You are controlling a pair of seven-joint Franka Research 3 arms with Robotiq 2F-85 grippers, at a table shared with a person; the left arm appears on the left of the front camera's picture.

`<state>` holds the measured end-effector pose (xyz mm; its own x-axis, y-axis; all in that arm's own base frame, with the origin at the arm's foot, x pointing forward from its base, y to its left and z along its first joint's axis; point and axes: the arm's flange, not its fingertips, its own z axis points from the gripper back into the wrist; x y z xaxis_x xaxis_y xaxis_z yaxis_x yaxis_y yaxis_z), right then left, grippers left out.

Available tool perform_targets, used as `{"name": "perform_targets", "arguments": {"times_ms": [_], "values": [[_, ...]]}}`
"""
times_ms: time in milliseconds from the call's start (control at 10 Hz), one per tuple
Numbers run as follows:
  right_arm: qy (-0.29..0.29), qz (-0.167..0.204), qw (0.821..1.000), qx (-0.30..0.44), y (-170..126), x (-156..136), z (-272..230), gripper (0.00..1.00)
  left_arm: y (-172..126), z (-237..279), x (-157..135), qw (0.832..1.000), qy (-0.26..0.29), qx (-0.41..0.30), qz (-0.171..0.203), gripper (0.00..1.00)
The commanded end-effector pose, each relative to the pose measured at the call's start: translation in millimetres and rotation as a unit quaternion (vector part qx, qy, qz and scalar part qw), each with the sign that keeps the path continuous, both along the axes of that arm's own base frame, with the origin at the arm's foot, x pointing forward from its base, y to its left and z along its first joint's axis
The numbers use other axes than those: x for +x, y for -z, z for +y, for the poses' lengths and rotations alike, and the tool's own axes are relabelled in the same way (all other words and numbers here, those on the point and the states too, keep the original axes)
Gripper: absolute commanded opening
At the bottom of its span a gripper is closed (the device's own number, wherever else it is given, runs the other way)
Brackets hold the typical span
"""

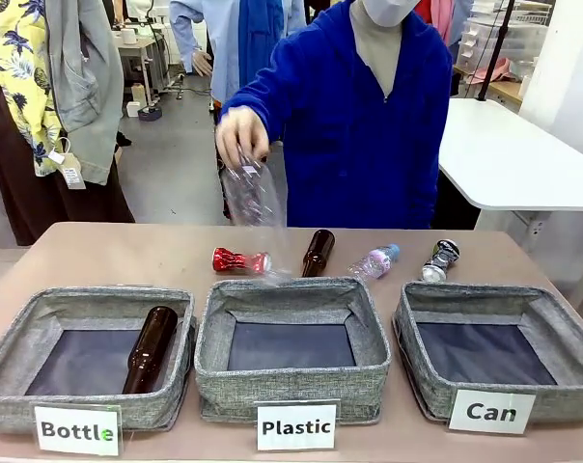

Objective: Sort the can waste into the basket.
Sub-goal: Pick up the can waste from the table and place it in the right Fabric basket.

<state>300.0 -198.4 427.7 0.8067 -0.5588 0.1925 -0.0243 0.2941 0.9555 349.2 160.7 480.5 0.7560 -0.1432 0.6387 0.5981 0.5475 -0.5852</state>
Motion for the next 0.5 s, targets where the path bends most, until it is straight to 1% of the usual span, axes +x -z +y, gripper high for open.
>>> {"name": "perform_targets", "arguments": {"times_ms": [0,200,400], "values": [[0.005,-0.014,1.0,0.007,-2.5,3.6,-0.4,1.0,-30.7,-67.0,24.9,0.999,0.009,0.053,0.006,1.0],[0.005,-0.014,1.0,0.007,-2.5,3.6,-0.4,1.0,-42.4,-126.8,70.1,0.992,0.077,0.099,0.006,1.0],[0.005,-0.014,1.0,0.007,-2.5,3.6,-0.4,1.0,-32.0,-189.7,125.1,0.977,0.151,0.147,0.025,1.0]]}}
